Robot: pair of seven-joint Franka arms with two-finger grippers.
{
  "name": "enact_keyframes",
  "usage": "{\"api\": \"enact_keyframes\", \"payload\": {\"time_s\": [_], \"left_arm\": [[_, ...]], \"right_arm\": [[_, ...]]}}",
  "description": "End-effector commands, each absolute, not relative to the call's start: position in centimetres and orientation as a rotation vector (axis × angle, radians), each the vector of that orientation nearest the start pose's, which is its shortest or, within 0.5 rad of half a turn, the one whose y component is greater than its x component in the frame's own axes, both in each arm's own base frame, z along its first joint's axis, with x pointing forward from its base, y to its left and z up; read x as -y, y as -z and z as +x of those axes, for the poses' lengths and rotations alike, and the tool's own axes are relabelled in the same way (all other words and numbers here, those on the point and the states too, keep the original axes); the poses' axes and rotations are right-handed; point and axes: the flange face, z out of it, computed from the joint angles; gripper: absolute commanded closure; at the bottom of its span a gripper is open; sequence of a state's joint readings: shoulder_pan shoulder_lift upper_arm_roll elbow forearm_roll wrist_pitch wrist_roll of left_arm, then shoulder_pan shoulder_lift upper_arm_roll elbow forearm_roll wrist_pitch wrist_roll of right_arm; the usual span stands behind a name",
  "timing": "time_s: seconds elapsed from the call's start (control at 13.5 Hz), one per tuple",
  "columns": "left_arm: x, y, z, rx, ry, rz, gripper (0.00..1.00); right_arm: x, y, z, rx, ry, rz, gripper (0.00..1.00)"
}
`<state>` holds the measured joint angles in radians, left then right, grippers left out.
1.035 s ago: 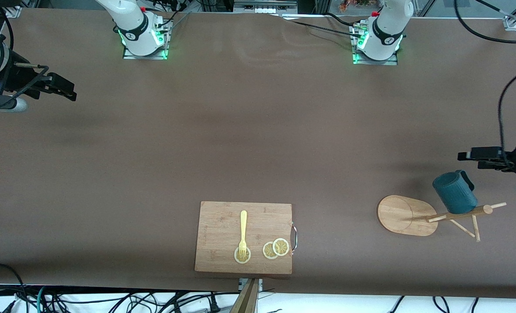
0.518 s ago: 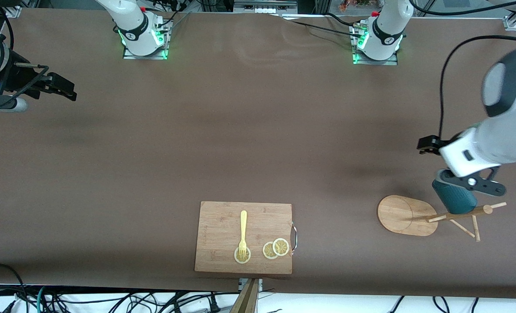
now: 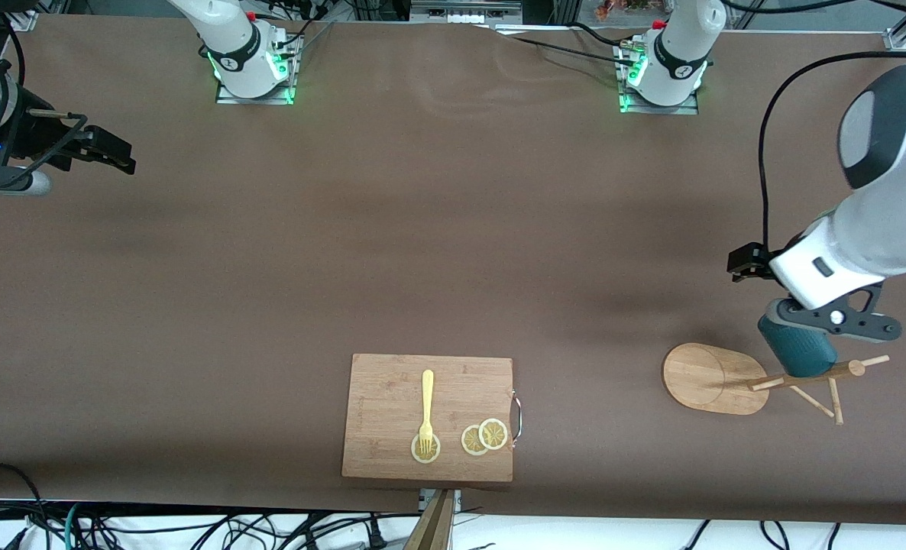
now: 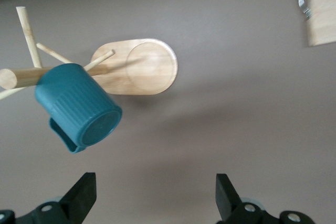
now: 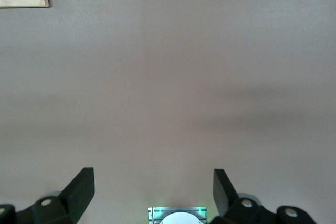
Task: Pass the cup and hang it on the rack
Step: 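Open the left gripper and raise it away from the hung mug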
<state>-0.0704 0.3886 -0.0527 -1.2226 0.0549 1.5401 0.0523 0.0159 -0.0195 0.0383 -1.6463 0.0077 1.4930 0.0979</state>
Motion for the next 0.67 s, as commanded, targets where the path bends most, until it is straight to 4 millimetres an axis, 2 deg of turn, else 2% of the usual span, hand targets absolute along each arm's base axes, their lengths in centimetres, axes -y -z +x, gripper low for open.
{"api": "enact_keyframes", "payload": {"time_s": [0.0,0.15,0.3,0.59], "left_arm": [[4.8,-56.2,60.3,-0.178,-0.091,-3.133,0.0],[4.6,-56.0,57.5,-0.168,-0.017,-3.129,0.0],[4.2,-54.6,55.8,-0.157,0.062,-3.13,0.0],[4.2,-54.3,55.8,-0.16,0.087,-3.128,0.0]], "right_arm": [[-2.7,-60.0,53.7,-0.054,-0.222,-3.116,0.0],[-2.6,-60.0,53.7,-0.056,-0.222,-3.116,0.0],[-2.6,-60.0,53.7,-0.056,-0.222,-3.116,0.0],[-2.5,-59.9,53.8,-0.058,-0.225,-3.116,0.0]]}}
